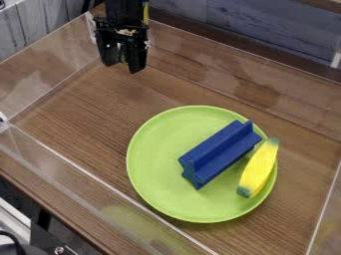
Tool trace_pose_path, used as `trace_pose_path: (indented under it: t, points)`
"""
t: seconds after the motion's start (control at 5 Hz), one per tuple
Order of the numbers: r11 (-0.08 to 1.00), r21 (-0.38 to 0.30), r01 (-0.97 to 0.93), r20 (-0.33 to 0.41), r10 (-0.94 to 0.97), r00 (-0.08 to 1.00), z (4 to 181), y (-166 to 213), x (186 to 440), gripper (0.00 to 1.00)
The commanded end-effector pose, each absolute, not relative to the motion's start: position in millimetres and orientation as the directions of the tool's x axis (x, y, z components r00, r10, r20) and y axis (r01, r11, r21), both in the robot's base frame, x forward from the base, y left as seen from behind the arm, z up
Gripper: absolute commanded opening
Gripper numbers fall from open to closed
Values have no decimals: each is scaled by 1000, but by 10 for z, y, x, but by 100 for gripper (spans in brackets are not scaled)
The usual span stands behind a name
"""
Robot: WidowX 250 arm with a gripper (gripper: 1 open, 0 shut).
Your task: Put the blue object in the green plate
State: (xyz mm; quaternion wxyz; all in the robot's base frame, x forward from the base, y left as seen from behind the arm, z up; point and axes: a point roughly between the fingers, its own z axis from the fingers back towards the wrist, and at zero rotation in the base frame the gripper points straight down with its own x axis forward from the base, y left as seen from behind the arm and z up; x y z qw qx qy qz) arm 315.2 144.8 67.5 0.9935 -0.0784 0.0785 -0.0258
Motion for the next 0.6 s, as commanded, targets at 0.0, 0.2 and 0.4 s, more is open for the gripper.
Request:
trace_pose_path:
  t: [0.0,0.2,0.4]
  points:
    - [990,-133,53,-98,-67,993,865,1492,3233,100]
    - [989,-138,58,-96,-72,993,884,1479,3236,100]
    - [988,-139,59,-97,-73,993,883,1477,3236,100]
